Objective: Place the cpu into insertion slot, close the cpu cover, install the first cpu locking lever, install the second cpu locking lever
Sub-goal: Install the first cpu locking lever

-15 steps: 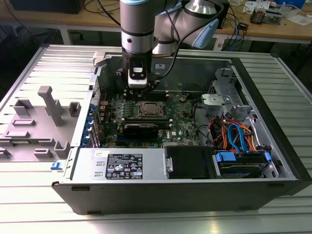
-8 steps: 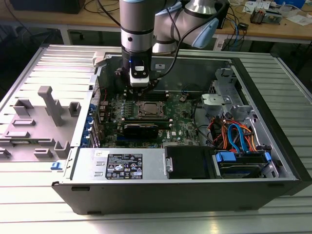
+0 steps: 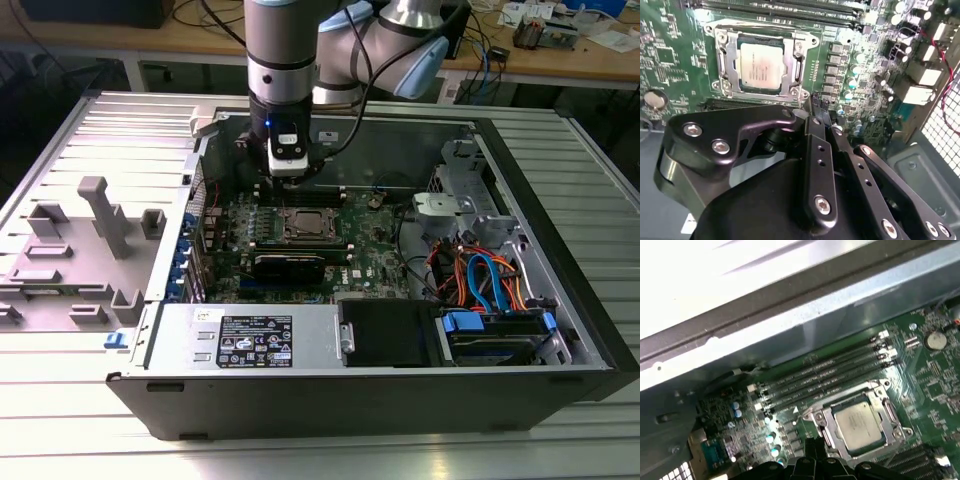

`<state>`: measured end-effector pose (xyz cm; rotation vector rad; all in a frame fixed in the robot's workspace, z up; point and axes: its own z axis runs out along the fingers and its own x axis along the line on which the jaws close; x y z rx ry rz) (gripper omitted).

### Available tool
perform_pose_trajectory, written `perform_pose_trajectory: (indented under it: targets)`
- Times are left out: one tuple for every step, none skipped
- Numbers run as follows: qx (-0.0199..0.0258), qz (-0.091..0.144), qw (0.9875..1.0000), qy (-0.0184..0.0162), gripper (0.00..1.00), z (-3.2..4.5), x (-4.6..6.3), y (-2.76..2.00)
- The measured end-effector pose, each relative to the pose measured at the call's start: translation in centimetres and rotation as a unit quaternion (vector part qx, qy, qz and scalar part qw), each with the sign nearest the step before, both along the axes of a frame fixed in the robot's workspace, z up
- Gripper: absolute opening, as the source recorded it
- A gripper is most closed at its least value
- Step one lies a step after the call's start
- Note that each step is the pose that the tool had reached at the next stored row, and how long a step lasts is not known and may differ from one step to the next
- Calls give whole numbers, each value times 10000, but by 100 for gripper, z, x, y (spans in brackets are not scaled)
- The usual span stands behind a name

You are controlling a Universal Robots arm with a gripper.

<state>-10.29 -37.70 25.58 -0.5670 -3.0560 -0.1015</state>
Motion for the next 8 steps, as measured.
perform_pose_trajectory:
  targets:
    - [0, 66, 10000, 0, 11, 0, 0, 0]
    - [0, 215, 9998, -1, 11, 0, 0, -1]
    - [0, 410, 9992, -1, 11, -1, 0, -1]
    - [0, 544, 9985, -1, 11, -1, 0, -1]
    - [0, 648, 9979, -1, 11, -1, 0, -1]
    - [0, 742, 9972, -2, 11, -1, 0, -1]
    - [0, 830, 9965, -11, 11, -2, 0, -1]
    - [-3, 900, 9959, -45, 11, -2, 1, -1]
